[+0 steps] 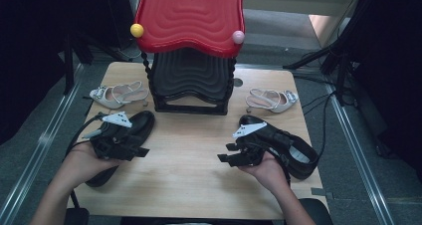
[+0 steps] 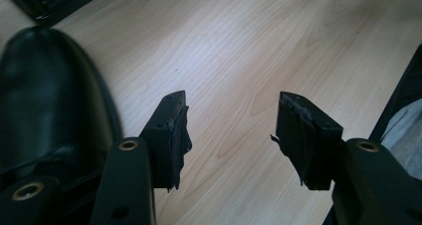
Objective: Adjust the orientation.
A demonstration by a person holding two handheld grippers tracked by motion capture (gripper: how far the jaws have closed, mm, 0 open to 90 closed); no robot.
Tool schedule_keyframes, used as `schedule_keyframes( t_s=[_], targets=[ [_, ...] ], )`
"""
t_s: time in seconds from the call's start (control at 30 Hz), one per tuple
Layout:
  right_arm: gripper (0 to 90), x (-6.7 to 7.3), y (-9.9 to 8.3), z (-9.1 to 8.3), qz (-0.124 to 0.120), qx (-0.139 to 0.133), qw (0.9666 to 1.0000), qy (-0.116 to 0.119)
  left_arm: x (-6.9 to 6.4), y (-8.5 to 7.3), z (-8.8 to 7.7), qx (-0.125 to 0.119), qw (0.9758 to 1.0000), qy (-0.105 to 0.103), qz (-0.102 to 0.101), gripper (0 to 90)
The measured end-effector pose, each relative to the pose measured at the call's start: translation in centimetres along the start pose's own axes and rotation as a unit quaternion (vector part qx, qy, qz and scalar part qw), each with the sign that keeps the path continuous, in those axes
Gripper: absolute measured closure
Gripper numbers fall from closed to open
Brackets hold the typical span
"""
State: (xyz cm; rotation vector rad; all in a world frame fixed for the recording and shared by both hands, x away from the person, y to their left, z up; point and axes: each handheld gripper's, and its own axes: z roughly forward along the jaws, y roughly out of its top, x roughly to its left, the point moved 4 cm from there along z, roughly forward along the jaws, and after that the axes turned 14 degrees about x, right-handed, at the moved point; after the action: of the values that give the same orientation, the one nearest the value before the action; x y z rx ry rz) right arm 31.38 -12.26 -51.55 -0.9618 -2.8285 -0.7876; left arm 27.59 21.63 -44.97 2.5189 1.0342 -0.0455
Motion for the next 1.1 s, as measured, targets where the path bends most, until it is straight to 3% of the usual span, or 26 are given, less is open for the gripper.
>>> schedule_keyframes(
  t_s=[0.33,0.63,0.93,1.1],
  targets=[
    [47.0,0.0,0.4,0.4,-0.003,0.010,0.9999,0.001,2.1,-2.4,-2.4,-0.016,0.9988,0.022,-0.041,47.2],
    [47.0,0.0,0.6,0.7,-0.003,0.014,0.9999,0.006,4.4,-4.6,-4.1,-0.018,0.9952,0.043,-0.086,47.3],
    [46.8,0.0,0.7,0.8,-0.002,0.017,0.9998,0.006,6.7,-6.8,-4.2,0.007,0.9916,0.051,-0.119,46.9],
    [46.7,-0.1,0.6,0.9,-0.001,0.019,0.9998,0.005,7.9,-7.9,-4.0,0.022,0.9880,0.062,-0.140,46.7]
  ],
)
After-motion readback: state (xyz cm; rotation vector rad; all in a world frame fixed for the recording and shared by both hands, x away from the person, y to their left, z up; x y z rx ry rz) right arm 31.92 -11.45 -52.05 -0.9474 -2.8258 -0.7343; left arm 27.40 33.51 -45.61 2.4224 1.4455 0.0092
